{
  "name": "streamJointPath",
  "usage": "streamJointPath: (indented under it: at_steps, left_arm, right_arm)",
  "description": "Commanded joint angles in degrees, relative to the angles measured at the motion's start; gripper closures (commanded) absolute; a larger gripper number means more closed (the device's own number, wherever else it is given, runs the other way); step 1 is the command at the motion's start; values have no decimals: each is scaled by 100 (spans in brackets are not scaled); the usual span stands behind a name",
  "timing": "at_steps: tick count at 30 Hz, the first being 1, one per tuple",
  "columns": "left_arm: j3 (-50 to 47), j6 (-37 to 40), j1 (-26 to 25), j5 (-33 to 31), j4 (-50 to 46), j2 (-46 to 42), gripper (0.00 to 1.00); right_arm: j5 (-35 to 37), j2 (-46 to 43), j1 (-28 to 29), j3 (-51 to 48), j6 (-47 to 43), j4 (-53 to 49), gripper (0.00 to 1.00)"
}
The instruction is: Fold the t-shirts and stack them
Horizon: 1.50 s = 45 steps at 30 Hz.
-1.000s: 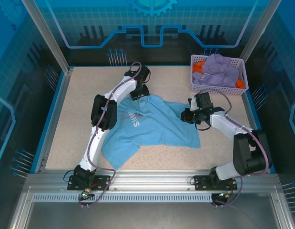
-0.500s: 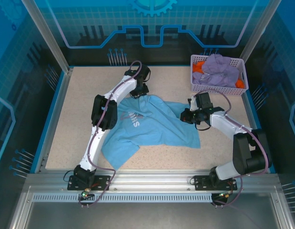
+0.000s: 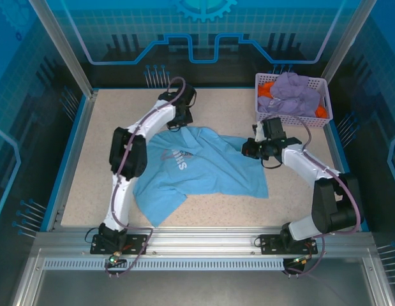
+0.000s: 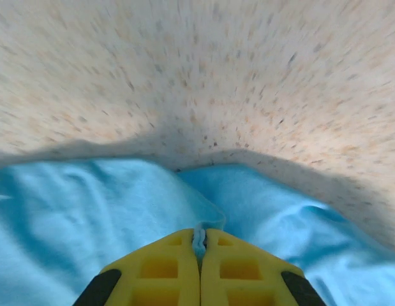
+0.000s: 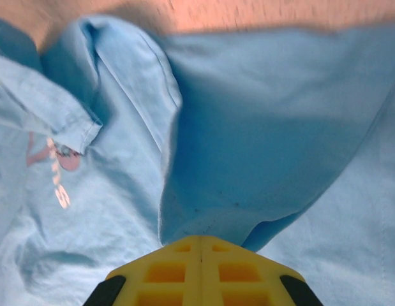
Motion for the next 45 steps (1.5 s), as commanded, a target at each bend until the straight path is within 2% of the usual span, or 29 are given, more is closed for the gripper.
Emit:
streamJointPath:
  at_steps: [1, 5, 12, 16, 21, 22, 24, 26, 27, 28, 29, 30, 32, 33, 35, 38, 41, 45]
  left_arm:
    - [-502, 375, 151, -726, 727, -1201, 100]
    - [-837, 538, 441, -817, 1114, -1701, 100]
    - [-82, 1058, 961, -1256, 1200, -1328, 100]
    - [233, 1206, 1232, -1529, 1456, -812, 100]
    - [1288, 1258, 1653, -1507, 1514, 452, 100]
    - [1700, 1288, 1731, -1537, 1407, 794, 97]
    - [2631, 1232, 1882, -1634, 1020, 1494, 82]
    - [3526, 1150, 2044, -1590, 663, 2047, 79]
    - [3920, 1032, 2152, -1579, 483, 2223, 72]
    - [4103, 873, 2259, -1506, 410, 2267, 50]
    - [4111, 727, 2343, -1419, 394, 2202, 33]
    - [4042, 635, 2428, -1305, 401, 2079, 26]
    - [3891, 727, 2470, -1308, 408, 1761, 16]
    - [3742, 766, 2464, -1293, 404, 1544, 12]
    - [3422, 657, 2462, -1134, 289, 1109, 14]
    - [2521, 217, 2400, -763, 9, 263, 19]
    - [505, -218, 2136, -413, 463, -970, 32]
    - [-2148, -646, 1555, -329, 1383, -2318, 39]
  right_arm:
    - [325, -82, 44, 678, 36, -227, 100]
    - [647, 283, 47, 1431, 42, -389, 100]
    - [880, 1516, -39, 3066, 97, -458, 100]
    - [802, 2606, -167, 4219, 157, -586, 100]
    - [900, 4443, -273, 6431, 71, -1324, 100]
    - [958, 4745, -303, 6848, 92, -1528, 100]
    - [1090, 5423, -409, 7691, 218, -1969, 100]
    - [1072, 5809, -535, 8248, 408, -2228, 100]
    - [953, 5974, -620, 8503, 507, -2264, 99]
    - [866, 6085, -689, 8728, 601, -2301, 84]
    - [789, 6183, -754, 8939, 682, -2392, 67]
    - [692, 6270, -830, 9189, 762, -2531, 57]
    - [491, 6297, -942, 9534, 841, -2783, 49]
    - [426, 6195, -973, 9538, 850, -2840, 46]
    - [362, 5767, -992, 9264, 837, -2839, 45]
    - [180, 4593, -876, 7874, 736, -2264, 45]
    - [128, 3329, -644, 6090, 564, -1666, 46]
    - [277, 2071, -183, 4158, 256, -1297, 46]
